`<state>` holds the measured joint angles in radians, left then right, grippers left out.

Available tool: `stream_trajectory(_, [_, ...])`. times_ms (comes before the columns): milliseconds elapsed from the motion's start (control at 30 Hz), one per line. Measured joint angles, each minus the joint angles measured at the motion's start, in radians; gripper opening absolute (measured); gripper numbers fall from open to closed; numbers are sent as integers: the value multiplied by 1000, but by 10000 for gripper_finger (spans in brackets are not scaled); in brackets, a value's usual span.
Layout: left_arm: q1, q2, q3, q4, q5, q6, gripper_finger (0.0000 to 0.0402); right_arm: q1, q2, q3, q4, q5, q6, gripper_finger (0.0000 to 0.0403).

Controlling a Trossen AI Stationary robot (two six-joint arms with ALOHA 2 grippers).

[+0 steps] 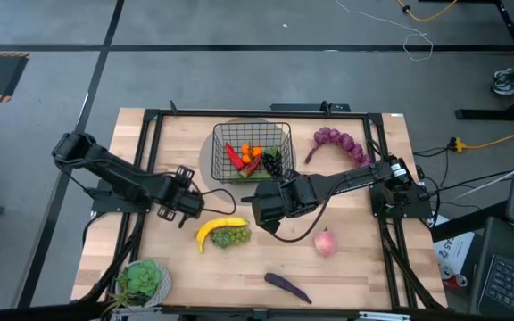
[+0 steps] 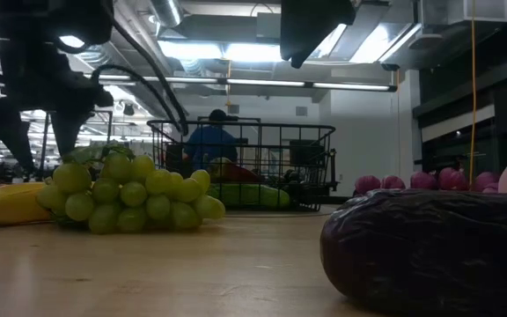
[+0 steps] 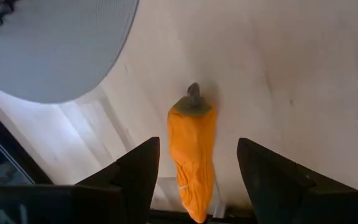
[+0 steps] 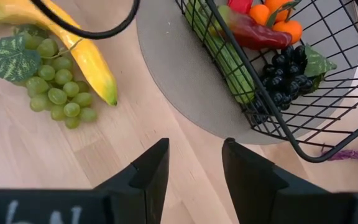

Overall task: Build produce basket
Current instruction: Put the yellow chili pepper into the wire basket

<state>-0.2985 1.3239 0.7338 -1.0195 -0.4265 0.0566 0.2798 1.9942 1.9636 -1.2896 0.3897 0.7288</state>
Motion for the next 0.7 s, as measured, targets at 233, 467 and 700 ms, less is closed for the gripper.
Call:
stream_trajectory(233, [94, 70, -8, 11, 43, 72, 211, 0, 0, 0, 0, 1, -4, 149])
stream_trajectory(467, [149, 121, -21, 32, 52, 120, 211, 0, 0, 0, 0, 2, -4, 149])
stream_trajectory(700, [177, 178, -43, 59, 97, 160, 211, 0, 0, 0, -1, 2, -5, 149])
